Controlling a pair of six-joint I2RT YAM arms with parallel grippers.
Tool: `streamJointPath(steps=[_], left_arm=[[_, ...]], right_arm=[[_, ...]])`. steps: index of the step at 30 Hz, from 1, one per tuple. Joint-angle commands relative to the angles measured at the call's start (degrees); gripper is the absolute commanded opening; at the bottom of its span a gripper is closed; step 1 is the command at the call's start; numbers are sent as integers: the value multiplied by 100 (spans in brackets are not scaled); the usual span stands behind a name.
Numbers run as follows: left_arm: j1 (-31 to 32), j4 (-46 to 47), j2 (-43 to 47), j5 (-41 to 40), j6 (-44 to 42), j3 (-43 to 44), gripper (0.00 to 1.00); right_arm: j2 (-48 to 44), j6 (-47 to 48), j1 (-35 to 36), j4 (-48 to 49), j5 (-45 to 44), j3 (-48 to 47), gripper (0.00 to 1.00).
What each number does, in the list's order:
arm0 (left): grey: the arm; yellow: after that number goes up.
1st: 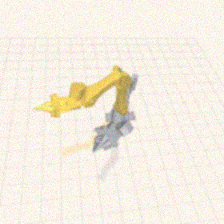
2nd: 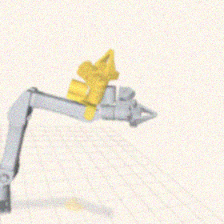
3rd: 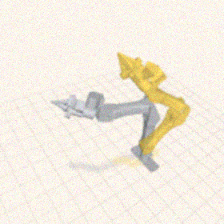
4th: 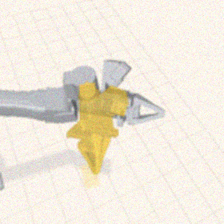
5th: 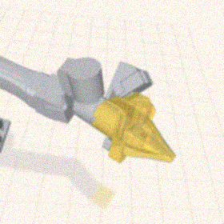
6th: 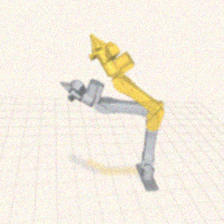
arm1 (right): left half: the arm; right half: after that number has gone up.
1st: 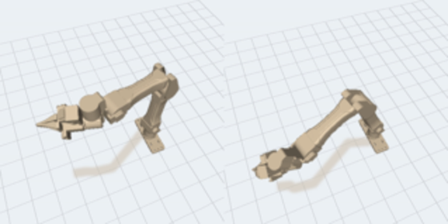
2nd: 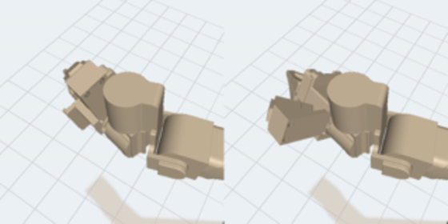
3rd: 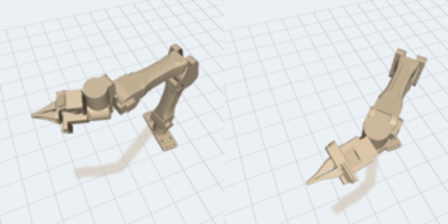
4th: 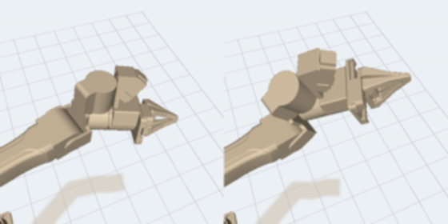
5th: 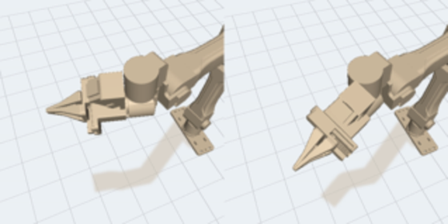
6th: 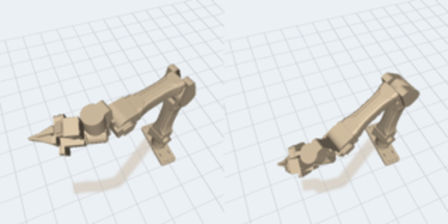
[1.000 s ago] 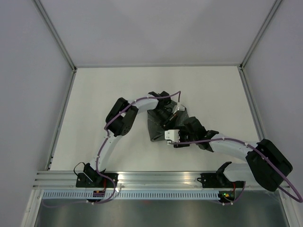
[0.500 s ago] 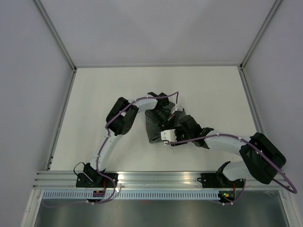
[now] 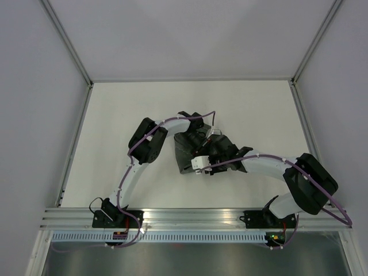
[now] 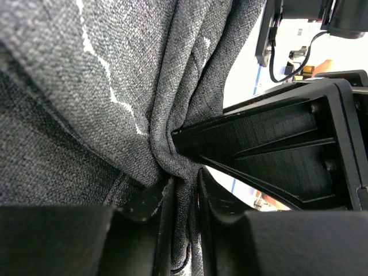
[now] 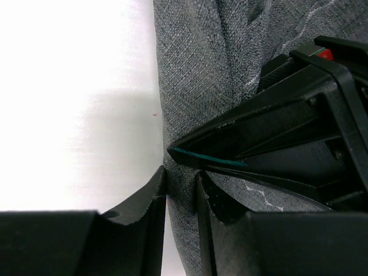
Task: Fold the napkin, place the utensils inside, and roll it up
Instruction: Roll the napkin at the center of the board.
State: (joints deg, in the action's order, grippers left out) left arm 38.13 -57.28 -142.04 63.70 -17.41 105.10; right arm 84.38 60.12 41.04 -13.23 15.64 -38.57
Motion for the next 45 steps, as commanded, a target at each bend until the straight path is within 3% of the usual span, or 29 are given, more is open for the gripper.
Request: streamJointPath(steps=[1,9,28,34,41,45], left_arm=[[-77,321,43,-631,-149,-182,27],[-253,1060,563,-587,255,-508,36],[-622,3221,2083,-1553,1529,-1501,36],[-631,4572,3205,-3274,2180,-2466,30],[-640,6393,4973,-5558,2725,-4556,22],[-614,7203,5958,-6053,2577,-5516,23]], right_arm=[[430,0,18,-1021,290,-80,27],[676,-70,10,-1313,466,-283,18],[1458,175,-789,-2473,1529,-1152,15],[2098,631,-1202,-3518,1995,-1916,12],[2733,905,-1441,-4362,2180,-2559,12],[3083,958,-1484,-4618,2233,-2883,12]])
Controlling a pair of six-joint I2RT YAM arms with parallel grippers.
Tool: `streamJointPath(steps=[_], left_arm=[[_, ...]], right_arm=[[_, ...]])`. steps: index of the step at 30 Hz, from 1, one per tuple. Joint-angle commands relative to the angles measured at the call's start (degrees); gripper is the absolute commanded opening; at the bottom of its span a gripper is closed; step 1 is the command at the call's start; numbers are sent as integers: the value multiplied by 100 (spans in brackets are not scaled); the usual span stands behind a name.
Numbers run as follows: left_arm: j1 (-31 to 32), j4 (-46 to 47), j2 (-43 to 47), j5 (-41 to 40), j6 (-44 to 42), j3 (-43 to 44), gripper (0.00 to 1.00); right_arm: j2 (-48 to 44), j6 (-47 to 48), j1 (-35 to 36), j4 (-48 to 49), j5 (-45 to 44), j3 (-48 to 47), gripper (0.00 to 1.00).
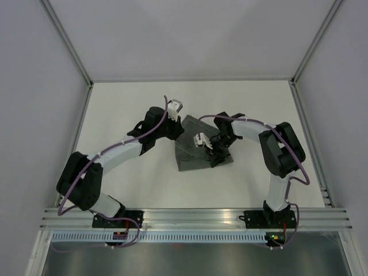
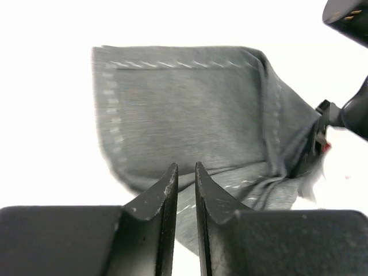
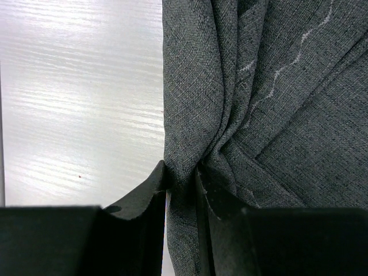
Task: Fold the napkin, place the utensils inside, and roll it up
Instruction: Roll the napkin at the center of the board.
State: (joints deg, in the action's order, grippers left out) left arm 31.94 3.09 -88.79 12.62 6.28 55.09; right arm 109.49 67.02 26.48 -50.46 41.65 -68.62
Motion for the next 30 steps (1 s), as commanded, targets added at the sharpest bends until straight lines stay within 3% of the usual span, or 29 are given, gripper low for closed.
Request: streamJointPath(steps=[1,6,14,21,30], left_arm=[[66,1272,792,-1007,93,-673,24],[452,1957,1759,-1236,-794,-1641,31],[1832,2310,2094,-2352,-1743,-2265,35],[2790,2328,1805,-2879,-2236,-2354,36],[3722,2440,443,-3002,-2746,-2011,39]], right_arm=[[634,276,-38,-957,-351,69,12],[1100,276,-116,-1300,-298,-380,13],[1653,127,-143,-1616,-315,-942,13],[1935,-49,-161,-1739,-324,-1259,13],[2190,-216,-169,-1792,-342,-1479,13]])
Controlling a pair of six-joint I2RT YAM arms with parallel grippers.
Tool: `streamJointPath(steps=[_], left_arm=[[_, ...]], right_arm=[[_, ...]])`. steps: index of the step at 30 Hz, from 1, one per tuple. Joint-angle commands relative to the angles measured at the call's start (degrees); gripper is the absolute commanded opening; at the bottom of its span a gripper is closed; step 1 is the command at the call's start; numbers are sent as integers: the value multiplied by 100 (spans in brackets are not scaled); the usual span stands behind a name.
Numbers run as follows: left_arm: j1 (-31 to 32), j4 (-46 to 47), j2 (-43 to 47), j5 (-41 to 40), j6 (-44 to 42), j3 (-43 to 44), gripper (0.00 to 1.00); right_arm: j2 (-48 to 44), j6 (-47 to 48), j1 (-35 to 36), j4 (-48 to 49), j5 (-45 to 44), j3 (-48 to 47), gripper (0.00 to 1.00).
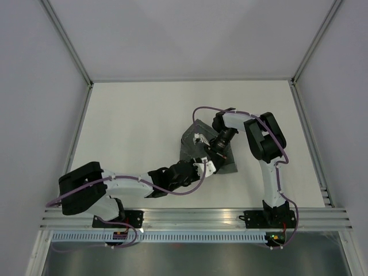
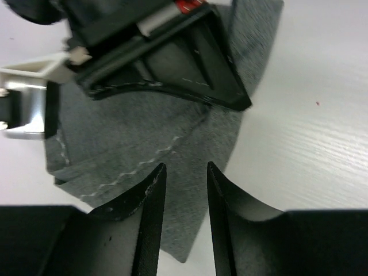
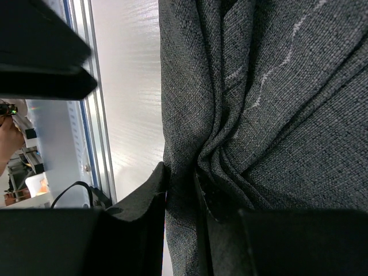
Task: Fold the napkin, place the utensils inside, and roll it up
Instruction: Roll the napkin at the center of the board.
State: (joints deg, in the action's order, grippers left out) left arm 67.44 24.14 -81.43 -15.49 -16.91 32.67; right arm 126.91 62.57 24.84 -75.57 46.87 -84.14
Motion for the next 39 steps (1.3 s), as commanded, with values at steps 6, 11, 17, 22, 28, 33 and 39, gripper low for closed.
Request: streamJointPath(steps=[6,11,17,22,28,33,39], left_arm=[[314,723,-997,-7,-585,381,45],[322,917,-1401,168,-665,495,47],[322,1163,-1753,274,-630,583,47],[322,1277,-2034,362,-507,618,46],[314,1348,-2211,485,-340,583,32],[314,1278,-2246,599,-226,592,22],[296,865,-2246,1116,-59,688,2]], right_arm=[[545,195,-23,746,-882,55,12],[598,186,-49,745,-908,64,12],[607,203,-93,710,-934,47,12],[659,203,-128,710,-952,47,12],[686,203,-155,710,-961,55,13],[686,186,-155,693,-934,47,13],[642,151,-164,701,-882,29,14]])
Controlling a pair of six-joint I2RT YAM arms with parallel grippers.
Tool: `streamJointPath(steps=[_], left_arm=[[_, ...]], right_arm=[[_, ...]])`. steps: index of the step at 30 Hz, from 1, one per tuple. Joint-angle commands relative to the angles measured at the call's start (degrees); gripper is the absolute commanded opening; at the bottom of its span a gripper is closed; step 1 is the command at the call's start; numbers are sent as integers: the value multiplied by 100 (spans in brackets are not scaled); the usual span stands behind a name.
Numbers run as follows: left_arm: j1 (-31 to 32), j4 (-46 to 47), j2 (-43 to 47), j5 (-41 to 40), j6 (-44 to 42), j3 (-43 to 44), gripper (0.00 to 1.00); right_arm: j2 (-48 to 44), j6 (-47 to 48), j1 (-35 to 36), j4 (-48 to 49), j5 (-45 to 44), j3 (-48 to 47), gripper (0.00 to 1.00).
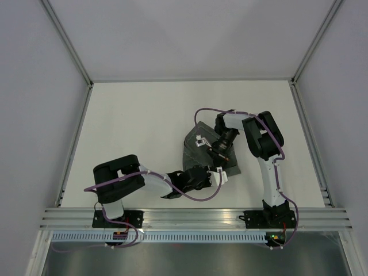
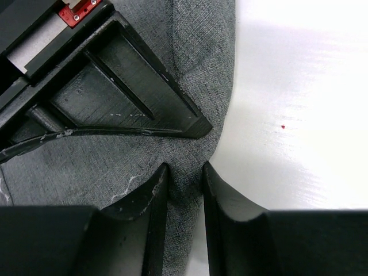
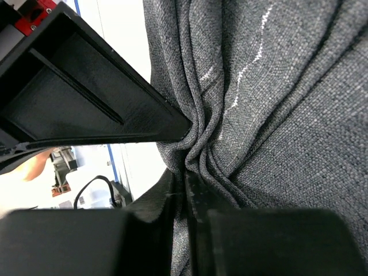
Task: Fold the napkin, place the utensils inside, and roll it up
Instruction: Roll the napkin at the center of the board.
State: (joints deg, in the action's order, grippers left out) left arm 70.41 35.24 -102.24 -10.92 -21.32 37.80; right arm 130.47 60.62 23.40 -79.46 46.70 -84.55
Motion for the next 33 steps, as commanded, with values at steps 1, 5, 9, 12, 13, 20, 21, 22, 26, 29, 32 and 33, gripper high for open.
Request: streamJointPath(steps=[1,5,9,12,13,20,21,22,26,29,32,33], left_arm=[[-10,-385,-130,757,427,201,2],[-80,-799,-68,1257,559,315,2],[-255,-993,-60,1758,804,324,2],[-423,-993,-51,2057,1032,272,2],[-458,-993,-51,2146,1094,263,2],[-844,-967,-86,2779,1578,201,2],[-906,-976,-129,2918,1752,210,2],[-985,-1019,-156,3042,1850,219,2],[-1503,-1002,-314,3753,2412,210,2],[-1793,-975,-525,4395,2817,245,2],[-2004,-1019,-806,5062,3133,368,2],[-2057,-1046,-876,5195,3273,403,2]], right_arm=[[198,310,-37,1091,-838,62,19],[-39,249,-98,1038,-697,-61,34],[-346,170,-213,871,-364,-306,50],[-540,38,-353,775,-170,-483,54],[-602,20,-449,739,-4,-614,55],[-1278,-542,-1065,1063,620,-844,59],[-1488,-586,-1144,1125,682,-817,59],[-1612,-595,-1310,1213,752,-695,59],[-2455,-543,-1645,2028,815,60,60],[-3359,-613,-1672,2984,508,1061,63],[-4274,-666,-1567,3890,104,2098,67],[-4668,-666,-1505,4086,-19,2562,68]])
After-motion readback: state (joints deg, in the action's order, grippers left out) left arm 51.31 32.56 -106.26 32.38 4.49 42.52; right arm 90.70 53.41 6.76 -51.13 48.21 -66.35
